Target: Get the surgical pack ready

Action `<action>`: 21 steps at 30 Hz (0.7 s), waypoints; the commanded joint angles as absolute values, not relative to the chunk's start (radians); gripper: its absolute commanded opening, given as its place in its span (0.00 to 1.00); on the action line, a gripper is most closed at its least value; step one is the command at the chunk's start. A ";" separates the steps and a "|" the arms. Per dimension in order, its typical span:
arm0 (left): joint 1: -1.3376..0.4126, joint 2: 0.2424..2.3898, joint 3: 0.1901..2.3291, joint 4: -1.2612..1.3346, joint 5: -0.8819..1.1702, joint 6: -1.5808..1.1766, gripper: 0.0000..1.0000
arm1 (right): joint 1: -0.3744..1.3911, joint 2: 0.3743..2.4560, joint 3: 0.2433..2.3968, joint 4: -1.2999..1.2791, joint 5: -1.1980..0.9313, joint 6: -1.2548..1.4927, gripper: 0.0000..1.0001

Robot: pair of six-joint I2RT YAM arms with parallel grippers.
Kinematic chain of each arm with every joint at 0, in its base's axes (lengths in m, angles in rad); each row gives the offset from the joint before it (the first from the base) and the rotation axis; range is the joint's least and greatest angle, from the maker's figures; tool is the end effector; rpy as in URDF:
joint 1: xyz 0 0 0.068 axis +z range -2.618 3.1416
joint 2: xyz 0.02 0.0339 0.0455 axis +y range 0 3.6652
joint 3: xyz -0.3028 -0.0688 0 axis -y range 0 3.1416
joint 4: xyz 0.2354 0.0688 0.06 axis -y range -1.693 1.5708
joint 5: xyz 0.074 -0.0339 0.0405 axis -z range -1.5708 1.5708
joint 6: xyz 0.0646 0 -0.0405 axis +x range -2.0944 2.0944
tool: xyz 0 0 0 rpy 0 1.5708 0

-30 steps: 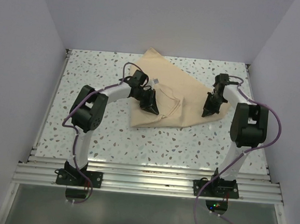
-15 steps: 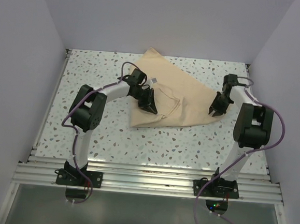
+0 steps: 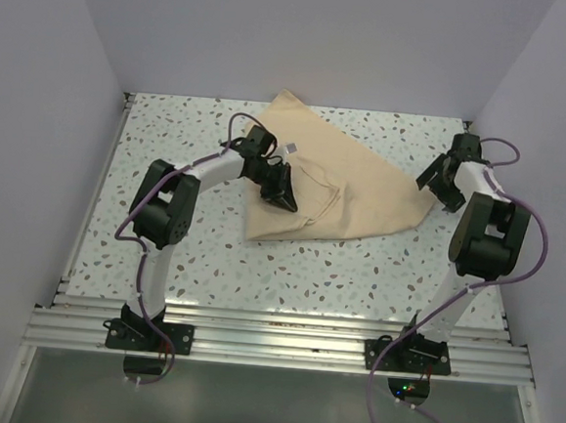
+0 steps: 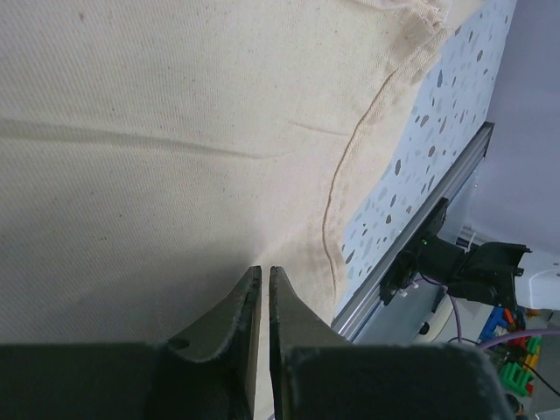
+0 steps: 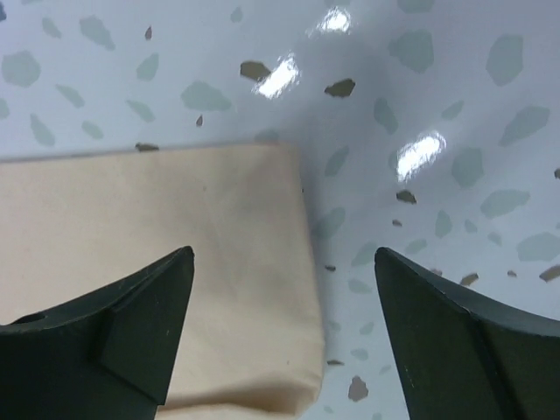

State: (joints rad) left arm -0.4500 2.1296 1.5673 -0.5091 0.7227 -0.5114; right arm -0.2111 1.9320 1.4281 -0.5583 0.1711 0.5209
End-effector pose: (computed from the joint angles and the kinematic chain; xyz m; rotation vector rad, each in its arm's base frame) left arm 0.4049 -0.2430 0.1880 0.1816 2.7730 -1.2532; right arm 0.4173 -0.1007 0.2154 0.9890 2.4177 -0.1166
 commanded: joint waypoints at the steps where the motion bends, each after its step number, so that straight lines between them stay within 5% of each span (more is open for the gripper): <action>1: -0.440 2.088 1.598 -0.534 0.753 -0.482 0.11 | -0.229 2.012 1.492 -0.477 0.149 0.514 0.88; 10: -0.440 2.115 1.601 -0.517 0.755 -0.508 0.11 | -0.233 2.098 1.531 -0.446 0.104 0.500 0.74; 12: -0.440 2.117 1.601 -0.514 0.753 -0.512 0.11 | -0.235 2.105 1.535 -0.448 0.089 0.494 0.64; 18: -0.431 2.131 1.624 -0.502 0.756 -0.525 0.11 | -0.233 2.066 1.526 -0.446 0.014 0.500 0.11; 21: -0.430 2.146 1.670 -0.503 0.778 -0.529 0.11 | -0.224 2.014 1.509 -0.445 -0.036 0.531 0.01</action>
